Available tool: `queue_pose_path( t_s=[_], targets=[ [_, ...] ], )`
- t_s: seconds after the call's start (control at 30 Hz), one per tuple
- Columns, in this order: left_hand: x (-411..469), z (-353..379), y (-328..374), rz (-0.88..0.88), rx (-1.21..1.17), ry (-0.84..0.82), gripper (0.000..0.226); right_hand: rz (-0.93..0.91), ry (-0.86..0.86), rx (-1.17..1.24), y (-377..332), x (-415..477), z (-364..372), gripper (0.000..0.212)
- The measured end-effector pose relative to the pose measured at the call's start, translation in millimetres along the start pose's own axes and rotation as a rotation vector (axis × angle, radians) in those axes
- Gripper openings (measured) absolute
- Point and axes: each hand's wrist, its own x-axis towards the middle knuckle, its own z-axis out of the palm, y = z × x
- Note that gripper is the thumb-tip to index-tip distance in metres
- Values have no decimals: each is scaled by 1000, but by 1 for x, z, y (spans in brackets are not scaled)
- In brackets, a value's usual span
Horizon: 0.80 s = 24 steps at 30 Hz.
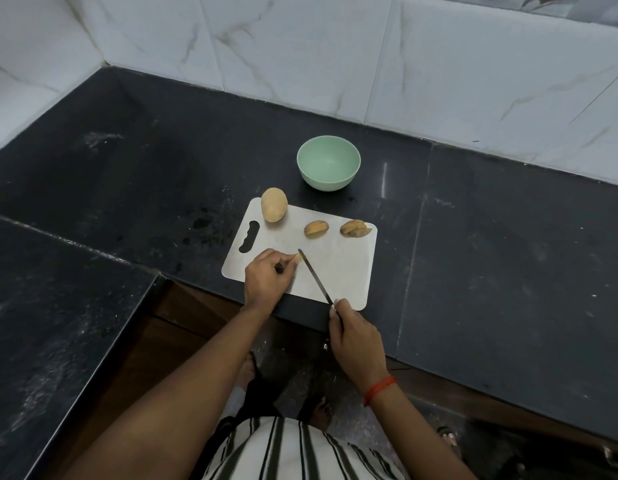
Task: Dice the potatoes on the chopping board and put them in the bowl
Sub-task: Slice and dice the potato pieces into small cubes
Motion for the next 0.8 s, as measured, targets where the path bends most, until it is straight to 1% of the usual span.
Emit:
queue_pose_path(
  t_s=[0.2,0.6,0.8],
  targets=[
    [-5,-3,2,28,-42,-22,17,-58,21,12,-18,42,8,20],
    [-5,-3,3,28,-40,-11,12,-62,-25,-22,-20,43,11,18],
    [-5,-3,2,52,-5,-22,13,-41,-46,-90,-28,49,18,17]
  ],
)
